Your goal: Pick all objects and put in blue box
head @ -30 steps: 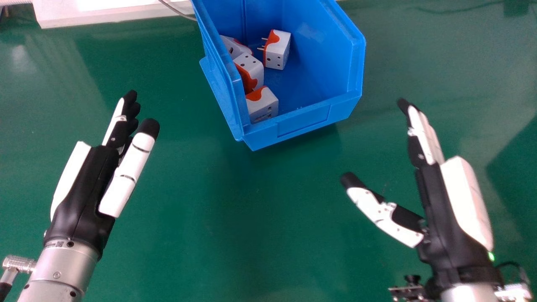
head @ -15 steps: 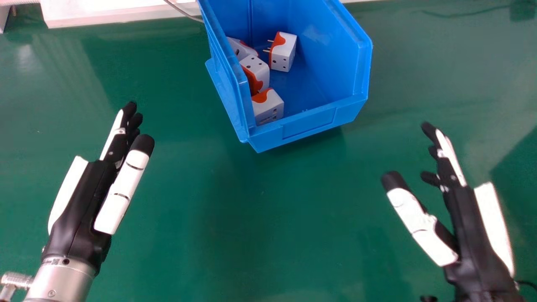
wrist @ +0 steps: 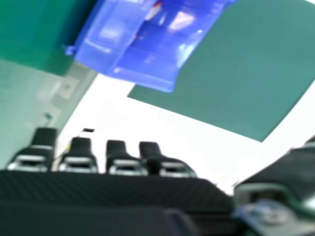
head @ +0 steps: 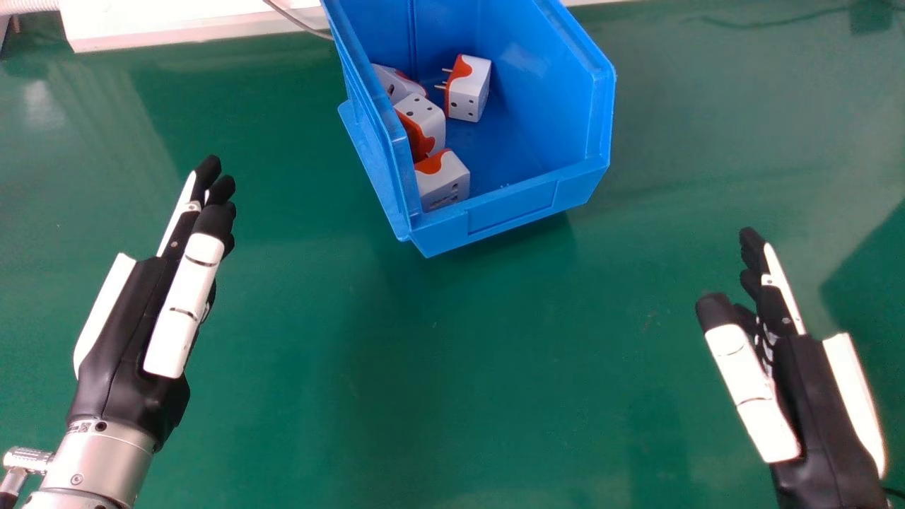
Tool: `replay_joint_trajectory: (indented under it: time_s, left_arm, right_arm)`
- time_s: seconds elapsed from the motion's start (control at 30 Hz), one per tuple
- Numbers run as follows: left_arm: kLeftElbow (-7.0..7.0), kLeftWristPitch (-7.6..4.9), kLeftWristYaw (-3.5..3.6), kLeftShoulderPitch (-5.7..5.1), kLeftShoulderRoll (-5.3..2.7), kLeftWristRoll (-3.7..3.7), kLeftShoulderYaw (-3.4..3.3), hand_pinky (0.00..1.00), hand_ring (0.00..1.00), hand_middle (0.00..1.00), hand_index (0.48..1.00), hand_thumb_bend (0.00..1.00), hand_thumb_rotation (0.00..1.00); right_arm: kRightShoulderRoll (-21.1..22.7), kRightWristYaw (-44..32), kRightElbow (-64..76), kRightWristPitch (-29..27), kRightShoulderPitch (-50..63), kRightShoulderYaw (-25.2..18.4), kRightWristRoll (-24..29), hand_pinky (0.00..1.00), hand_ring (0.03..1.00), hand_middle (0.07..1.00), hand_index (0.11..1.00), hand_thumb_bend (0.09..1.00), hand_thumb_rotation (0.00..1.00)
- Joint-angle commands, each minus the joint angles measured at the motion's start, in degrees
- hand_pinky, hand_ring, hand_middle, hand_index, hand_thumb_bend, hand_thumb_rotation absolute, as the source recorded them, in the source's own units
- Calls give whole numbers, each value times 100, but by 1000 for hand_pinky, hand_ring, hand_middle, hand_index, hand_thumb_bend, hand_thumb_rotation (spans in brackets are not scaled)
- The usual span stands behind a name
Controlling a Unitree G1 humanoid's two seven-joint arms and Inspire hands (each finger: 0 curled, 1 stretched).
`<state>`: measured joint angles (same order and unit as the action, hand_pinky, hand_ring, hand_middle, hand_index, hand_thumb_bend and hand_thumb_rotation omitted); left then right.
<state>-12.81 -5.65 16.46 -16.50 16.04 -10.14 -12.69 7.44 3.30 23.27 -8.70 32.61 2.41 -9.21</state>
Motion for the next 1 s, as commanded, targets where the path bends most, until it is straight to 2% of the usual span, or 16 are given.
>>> replay_joint_trajectory:
  time_s: [0.0, 0.1, 0.23, 0.33, 0.43, 0.53, 0.67, 0.73, 0.83, 0.9, 0.97]
  left_arm:
    - [-25, -25, -15, 44, -13, -80, -92, 1000, 1000, 1000, 1000, 442, 1000]
    - [8, -5, -13, 57, -25, -151, -118, 1000, 1000, 1000, 1000, 432, 1000]
    - [10, 68, -49, 96, -89, -258, -127, 1000, 1000, 1000, 1000, 427, 1000]
    - [-93, 135, -108, 55, -154, -258, -136, 1000, 1000, 997, 1000, 416, 1000]
    - [-161, 160, -132, 2, -189, -226, -146, 1000, 999, 991, 1000, 397, 1000]
    - [-215, 157, -138, -72, -181, -198, -166, 1000, 996, 987, 1000, 392, 1000]
    - [-255, 189, -88, -102, -122, -215, -179, 1000, 987, 976, 1000, 391, 1000]
    - [-270, 213, -73, -80, -105, -169, -133, 1000, 983, 971, 1000, 393, 1000]
    - [-295, 239, -54, -39, -69, -30, -42, 989, 978, 965, 1000, 401, 1000]
    - [-331, 259, -35, -48, -30, 35, -33, 972, 971, 958, 1000, 409, 1000]
    - [-363, 289, -9, -66, 15, 75, -53, 957, 964, 951, 1000, 419, 1000]
  right_arm:
    - [-28, -28, 94, -165, 11, -81, 62, 962, 999, 1000, 980, 435, 990]
    - [-35, -88, 88, -161, 1, -145, 131, 965, 1000, 1000, 982, 436, 996]
    - [-22, -206, 13, -168, -73, -276, 294, 968, 1000, 1000, 984, 437, 999]
    - [-12, -281, -9, -127, -112, -383, 380, 969, 1000, 1000, 984, 436, 1000]
    - [-40, -316, 2, -88, -124, -432, 382, 968, 1000, 1000, 985, 436, 1000]
    - [-86, -325, 32, -49, -120, -444, 381, 963, 1000, 1000, 985, 435, 1000]
    - [-131, -363, 20, -22, -134, -441, 463, 947, 1000, 1000, 985, 418, 1000]
    - [-127, -399, 16, -16, -129, -446, 508, 943, 1000, 1000, 985, 409, 1000]
    - [-106, -478, 33, 20, -113, -485, 592, 942, 1000, 1000, 985, 404, 1000]
    - [-99, -532, 85, 63, -82, -528, 649, 941, 1000, 1000, 985, 403, 1000]
    - [-96, -568, 121, 103, -52, -583, 699, 940, 1000, 1000, 984, 403, 999]
